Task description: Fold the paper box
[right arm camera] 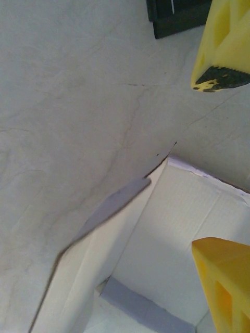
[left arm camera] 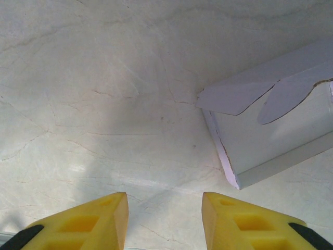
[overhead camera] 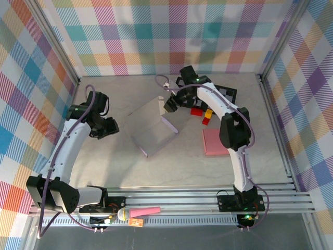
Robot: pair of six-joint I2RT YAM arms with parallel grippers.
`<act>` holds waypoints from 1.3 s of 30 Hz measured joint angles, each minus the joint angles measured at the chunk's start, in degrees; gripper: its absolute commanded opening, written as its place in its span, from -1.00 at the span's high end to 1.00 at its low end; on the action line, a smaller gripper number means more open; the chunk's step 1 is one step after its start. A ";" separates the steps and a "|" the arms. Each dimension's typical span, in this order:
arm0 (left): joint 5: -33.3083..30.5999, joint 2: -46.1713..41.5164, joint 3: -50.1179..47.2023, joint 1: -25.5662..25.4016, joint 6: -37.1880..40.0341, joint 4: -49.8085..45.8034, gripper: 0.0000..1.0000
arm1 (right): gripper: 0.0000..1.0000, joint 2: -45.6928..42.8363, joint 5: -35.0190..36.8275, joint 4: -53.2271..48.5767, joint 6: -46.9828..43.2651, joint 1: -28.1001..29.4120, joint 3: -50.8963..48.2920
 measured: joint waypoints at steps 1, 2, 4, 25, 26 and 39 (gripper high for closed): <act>0.15 0.00 -0.33 0.00 0.02 0.02 0.18 | -0.48 0.83 0.02 0.33 -0.28 0.24 0.00; 0.22 0.00 -0.63 -0.02 0.00 0.00 0.18 | -0.48 1.53 0.07 0.57 -0.48 0.44 0.04; 0.35 0.00 -1.07 -0.04 0.02 -0.02 0.18 | -0.46 2.62 0.20 0.66 -0.79 0.94 0.70; 0.35 0.24 -2.25 -0.13 0.04 0.22 0.20 | 0.65 3.80 0.33 2.62 -1.95 2.32 4.66; 0.35 0.35 -2.25 -0.11 0.04 0.24 0.20 | 0.69 3.80 0.44 2.62 -1.95 2.38 4.66; -0.26 1.18 -2.27 -0.13 0.94 0.87 0.16 | 1.00 0.11 4.33 7.15 -1.81 4.35 -2.89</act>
